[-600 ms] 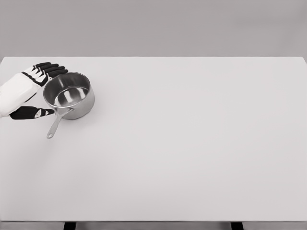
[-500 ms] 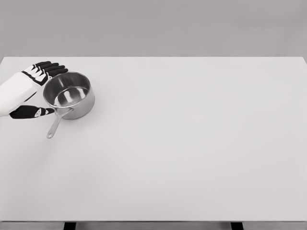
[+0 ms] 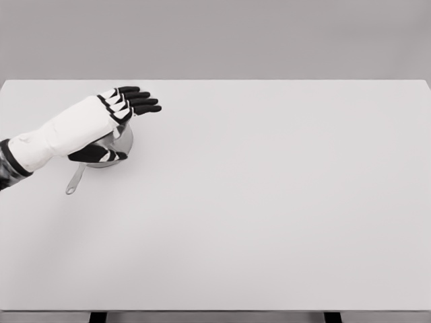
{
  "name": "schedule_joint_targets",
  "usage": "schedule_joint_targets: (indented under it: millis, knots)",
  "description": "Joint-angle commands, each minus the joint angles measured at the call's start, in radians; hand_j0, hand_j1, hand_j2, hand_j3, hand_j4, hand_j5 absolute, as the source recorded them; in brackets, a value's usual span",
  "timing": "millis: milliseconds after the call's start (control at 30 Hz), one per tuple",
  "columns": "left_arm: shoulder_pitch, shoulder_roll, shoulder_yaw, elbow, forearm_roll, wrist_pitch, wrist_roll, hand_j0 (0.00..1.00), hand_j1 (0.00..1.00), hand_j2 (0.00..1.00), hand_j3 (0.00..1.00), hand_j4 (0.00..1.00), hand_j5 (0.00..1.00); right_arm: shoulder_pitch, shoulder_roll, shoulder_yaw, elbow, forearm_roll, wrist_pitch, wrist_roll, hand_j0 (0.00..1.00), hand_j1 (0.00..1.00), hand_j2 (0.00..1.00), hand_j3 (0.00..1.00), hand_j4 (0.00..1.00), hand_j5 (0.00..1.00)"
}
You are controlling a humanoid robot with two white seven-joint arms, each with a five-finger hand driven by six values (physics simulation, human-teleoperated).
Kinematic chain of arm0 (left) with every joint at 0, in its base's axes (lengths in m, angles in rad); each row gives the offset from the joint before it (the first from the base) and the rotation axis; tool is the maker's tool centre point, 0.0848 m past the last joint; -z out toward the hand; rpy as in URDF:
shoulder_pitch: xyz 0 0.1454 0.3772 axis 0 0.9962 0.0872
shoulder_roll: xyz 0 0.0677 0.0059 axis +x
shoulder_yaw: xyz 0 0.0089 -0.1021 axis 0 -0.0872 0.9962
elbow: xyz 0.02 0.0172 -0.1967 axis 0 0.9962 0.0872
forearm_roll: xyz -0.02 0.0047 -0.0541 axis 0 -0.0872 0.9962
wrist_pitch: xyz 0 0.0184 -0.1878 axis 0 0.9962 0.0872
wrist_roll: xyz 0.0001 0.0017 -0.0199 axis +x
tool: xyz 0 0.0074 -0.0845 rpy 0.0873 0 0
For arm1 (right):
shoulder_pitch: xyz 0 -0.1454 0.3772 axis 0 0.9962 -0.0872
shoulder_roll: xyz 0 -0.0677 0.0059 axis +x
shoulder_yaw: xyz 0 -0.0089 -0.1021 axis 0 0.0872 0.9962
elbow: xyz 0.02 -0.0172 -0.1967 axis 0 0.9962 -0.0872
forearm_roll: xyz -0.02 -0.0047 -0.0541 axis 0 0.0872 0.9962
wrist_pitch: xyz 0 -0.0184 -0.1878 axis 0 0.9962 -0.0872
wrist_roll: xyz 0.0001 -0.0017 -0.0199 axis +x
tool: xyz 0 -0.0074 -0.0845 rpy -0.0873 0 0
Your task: Rotate pot handle
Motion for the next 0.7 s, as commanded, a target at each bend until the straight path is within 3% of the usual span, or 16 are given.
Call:
schedule_joint_targets:
  millis: [0, 267, 667]
  knots:
    - [0.0, 0.001, -0.03, -0.036, -0.037, 0.001, -0.007, 1.0, 1.0, 1.0, 1.0, 1.0, 1.0, 0.0, 0.0, 0.0, 0.0, 0.0, -0.001, -0.001, 1.0, 1.0, 1.0, 1.0, 1.0, 1.0]
    - [0.006, -0.006, -0.03, -0.036, -0.214, 0.001, -0.007, 1.0, 1.0, 1.0, 1.0, 1.0, 1.0, 0.0, 0.0, 0.0, 0.0, 0.0, -0.001, 0.001, 1.0, 1.0, 1.0, 1.0, 1.0, 1.0]
    - [0.066, -0.007, -0.014, -0.026, -0.245, 0.001, -0.007, 1.0, 1.0, 1.0, 1.0, 1.0, 1.0, 0.0, 0.0, 0.0, 0.0, 0.0, 0.0, -0.001, 1.0, 1.0, 1.0, 1.0, 1.0, 1.0]
